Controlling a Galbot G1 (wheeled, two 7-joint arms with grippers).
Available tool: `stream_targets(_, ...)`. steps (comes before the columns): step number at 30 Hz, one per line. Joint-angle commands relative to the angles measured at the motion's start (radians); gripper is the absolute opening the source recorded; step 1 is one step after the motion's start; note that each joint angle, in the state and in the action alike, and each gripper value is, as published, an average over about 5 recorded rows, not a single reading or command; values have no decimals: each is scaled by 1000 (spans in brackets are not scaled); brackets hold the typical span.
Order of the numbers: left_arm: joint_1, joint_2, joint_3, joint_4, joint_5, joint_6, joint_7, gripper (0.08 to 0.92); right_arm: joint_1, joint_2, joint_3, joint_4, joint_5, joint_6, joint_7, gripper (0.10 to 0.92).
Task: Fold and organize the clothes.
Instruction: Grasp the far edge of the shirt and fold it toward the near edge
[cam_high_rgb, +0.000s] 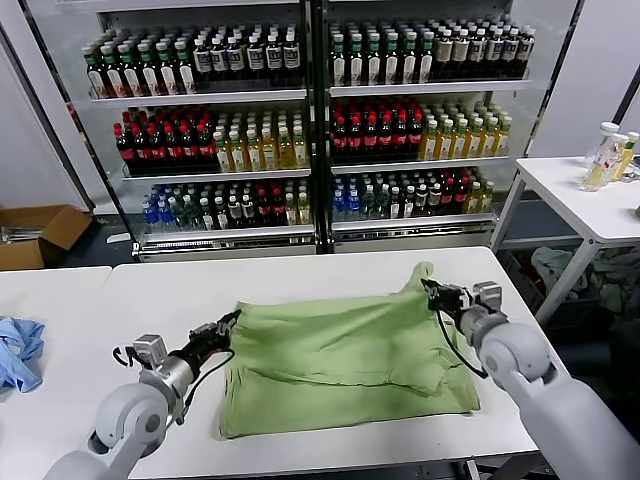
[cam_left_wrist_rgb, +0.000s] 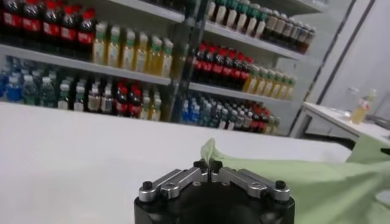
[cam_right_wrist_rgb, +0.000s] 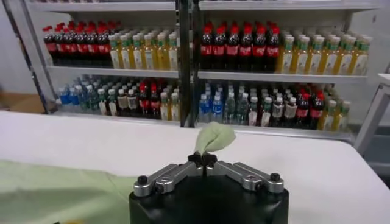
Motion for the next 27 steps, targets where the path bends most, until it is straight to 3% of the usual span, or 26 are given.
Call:
stream_targets(1, 139, 4, -16, -65, 88, 26, 5, 84, -260, -45, 128, 143, -19, -1, 7, 107)
stream_targets(21, 176, -14, -16, -58, 202, 104, -5, 90, -352, 13, 125, 172, -96, -37, 52, 118)
stream_targets(27, 236, -76, -28, -151, 292, 27, -74, 225, -390, 15, 146, 238, -146, -17, 38, 263)
